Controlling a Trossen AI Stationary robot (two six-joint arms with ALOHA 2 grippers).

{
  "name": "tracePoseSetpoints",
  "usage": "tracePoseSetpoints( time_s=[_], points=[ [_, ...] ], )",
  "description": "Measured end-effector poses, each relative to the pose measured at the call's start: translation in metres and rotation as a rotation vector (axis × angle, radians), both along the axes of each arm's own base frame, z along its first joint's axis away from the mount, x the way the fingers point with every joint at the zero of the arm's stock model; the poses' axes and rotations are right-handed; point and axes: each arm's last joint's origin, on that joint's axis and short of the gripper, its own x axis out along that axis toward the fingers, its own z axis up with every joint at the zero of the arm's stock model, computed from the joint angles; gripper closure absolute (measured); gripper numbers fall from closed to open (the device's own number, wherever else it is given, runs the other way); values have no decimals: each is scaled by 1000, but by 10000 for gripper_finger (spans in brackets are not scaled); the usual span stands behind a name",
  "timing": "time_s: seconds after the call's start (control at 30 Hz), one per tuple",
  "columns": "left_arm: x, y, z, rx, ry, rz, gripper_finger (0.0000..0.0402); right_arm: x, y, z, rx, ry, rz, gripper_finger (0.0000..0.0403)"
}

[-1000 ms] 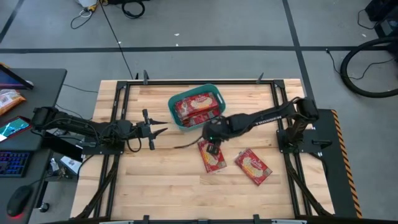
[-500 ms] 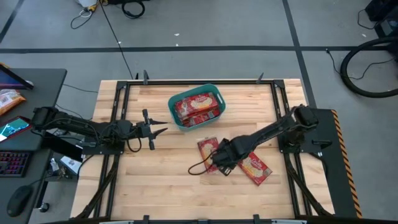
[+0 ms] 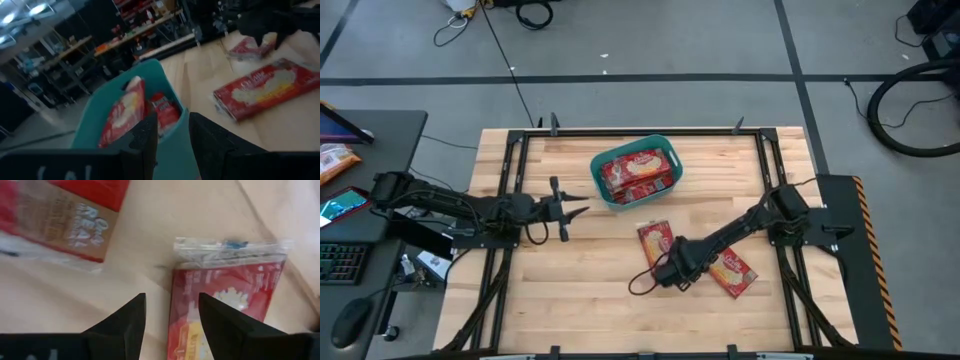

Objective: Sort popcorn bags into baskets
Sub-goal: Put the red popcorn bag into the green bin

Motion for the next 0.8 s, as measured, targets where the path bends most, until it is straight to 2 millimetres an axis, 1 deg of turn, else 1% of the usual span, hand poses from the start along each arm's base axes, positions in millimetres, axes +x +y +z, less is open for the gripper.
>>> tracePoseSetpoints(
  time_s=[0.13,0.23,0.33,0.43,0.63,0.7,0.8],
  points=[
    [0,0,4,20,-36,-2,285,2,18,6,-108,9,20,216],
    [0,0,4,18,-39,-3,285,1,31,-1,-132,50,42,216],
    [0,0,4,19,-38,-3,285,1,39,-10,-131,87,58,216],
    [0,0,4,19,-38,-2,285,1,41,-19,-137,121,58,216],
    [0,0,4,20,-38,-3,285,-2,40,-21,-141,136,57,218],
    [0,0,4,20,-37,-2,285,-2,40,-21,-139,137,66,227],
    [0,0,4,20,-38,-3,285,-4,39,-23,-142,150,75,250]
  ],
)
